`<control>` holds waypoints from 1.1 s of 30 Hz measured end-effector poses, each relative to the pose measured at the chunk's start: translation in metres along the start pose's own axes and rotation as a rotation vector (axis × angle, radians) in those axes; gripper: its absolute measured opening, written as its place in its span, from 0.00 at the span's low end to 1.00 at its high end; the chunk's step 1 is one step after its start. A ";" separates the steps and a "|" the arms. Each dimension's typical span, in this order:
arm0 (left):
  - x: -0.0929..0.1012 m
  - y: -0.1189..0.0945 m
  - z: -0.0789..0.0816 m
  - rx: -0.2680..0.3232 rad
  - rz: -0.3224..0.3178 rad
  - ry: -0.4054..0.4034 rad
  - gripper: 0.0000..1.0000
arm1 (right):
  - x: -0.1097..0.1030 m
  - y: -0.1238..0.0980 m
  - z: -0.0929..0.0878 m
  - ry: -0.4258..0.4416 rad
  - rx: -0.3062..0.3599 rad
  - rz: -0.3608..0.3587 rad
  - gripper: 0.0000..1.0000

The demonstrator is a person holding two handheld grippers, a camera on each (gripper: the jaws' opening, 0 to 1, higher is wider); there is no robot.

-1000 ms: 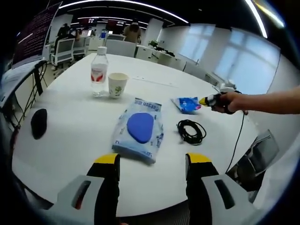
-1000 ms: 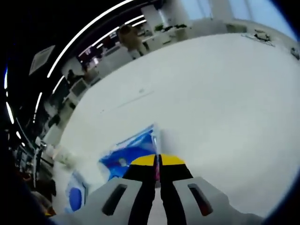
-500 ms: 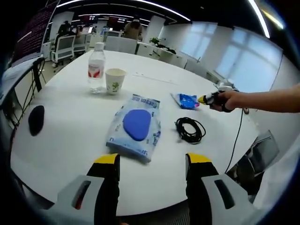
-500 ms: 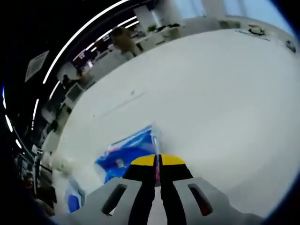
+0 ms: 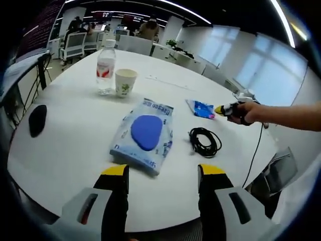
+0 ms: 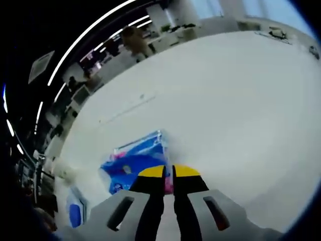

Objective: Arrange the tabletop items into an orderly group along one side of the table until the central work area is clear of visible clutter.

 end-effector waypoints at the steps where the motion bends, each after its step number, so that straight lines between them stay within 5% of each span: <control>1: 0.000 0.000 0.000 0.001 0.001 -0.002 0.55 | 0.001 0.000 0.000 -0.002 0.000 -0.001 0.04; 15: -0.005 0.007 -0.005 -0.001 0.017 -0.062 0.52 | -0.002 -0.008 0.006 -0.081 -0.005 0.018 0.12; 33: -0.011 0.018 -0.011 -0.013 0.039 -0.091 0.47 | -0.034 -0.016 0.007 -0.308 -0.048 0.071 0.15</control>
Point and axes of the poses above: the point that each gripper's makers call its tool centre point, and the gripper's own axes: y roughly forward along the fingers, x roughly to its right, z roughly out of its top, the point moved 1 cm from there along -y, roughly backward along the fingers, and after that the axes turned 2 degrees about z, right-handed, at the moved point
